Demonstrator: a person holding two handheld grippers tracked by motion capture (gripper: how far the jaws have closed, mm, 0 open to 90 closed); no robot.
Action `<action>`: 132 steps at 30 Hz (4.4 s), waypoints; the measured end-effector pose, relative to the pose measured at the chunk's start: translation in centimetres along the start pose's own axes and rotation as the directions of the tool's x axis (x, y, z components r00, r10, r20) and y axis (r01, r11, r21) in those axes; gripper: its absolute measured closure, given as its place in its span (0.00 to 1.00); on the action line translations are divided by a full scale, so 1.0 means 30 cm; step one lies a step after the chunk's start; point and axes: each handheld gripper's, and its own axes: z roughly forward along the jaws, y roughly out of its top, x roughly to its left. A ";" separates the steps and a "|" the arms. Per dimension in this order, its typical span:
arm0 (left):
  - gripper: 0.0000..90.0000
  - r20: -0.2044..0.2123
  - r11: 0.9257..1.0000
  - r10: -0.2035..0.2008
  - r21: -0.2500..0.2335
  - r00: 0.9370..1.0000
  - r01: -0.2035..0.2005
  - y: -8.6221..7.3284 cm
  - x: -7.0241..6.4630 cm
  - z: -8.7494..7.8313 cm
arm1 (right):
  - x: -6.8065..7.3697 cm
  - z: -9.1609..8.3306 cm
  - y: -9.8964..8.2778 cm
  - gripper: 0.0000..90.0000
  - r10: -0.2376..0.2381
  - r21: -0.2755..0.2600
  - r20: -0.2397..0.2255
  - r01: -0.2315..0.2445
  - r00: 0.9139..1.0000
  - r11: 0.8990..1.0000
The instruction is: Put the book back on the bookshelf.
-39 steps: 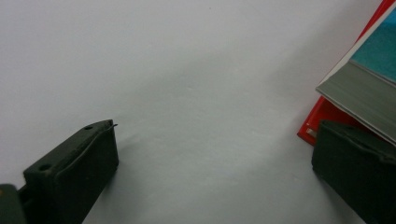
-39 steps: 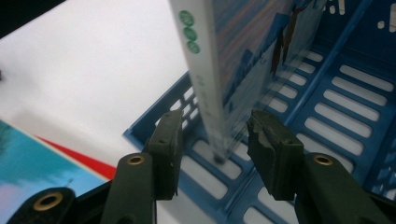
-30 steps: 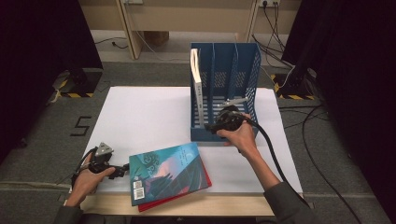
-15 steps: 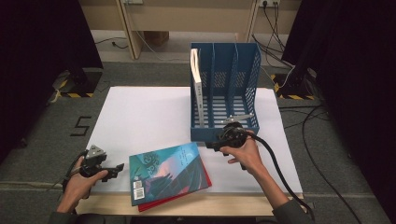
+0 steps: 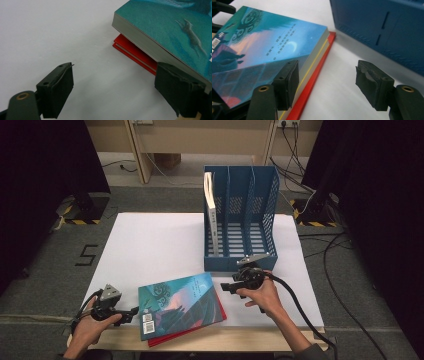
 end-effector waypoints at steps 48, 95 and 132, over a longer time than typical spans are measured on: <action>0.16 -0.004 0.996 0.089 0.006 0.996 -0.089 0.042 -0.083 -0.044 | 0.036 0.136 -0.038 0.34 0.060 0.100 -0.156 -0.045 0.986 0.994; 0.15 -0.039 0.993 0.117 0.003 0.992 -0.117 0.052 -0.110 -0.032 | 0.012 0.134 -0.043 0.41 0.228 0.150 -0.168 -0.203 0.959 0.968; 0.14 -0.034 0.995 0.101 -0.022 0.994 -0.102 0.063 -0.132 0.001 | -0.011 0.117 -0.038 0.39 0.250 0.152 -0.131 -0.230 0.959 0.961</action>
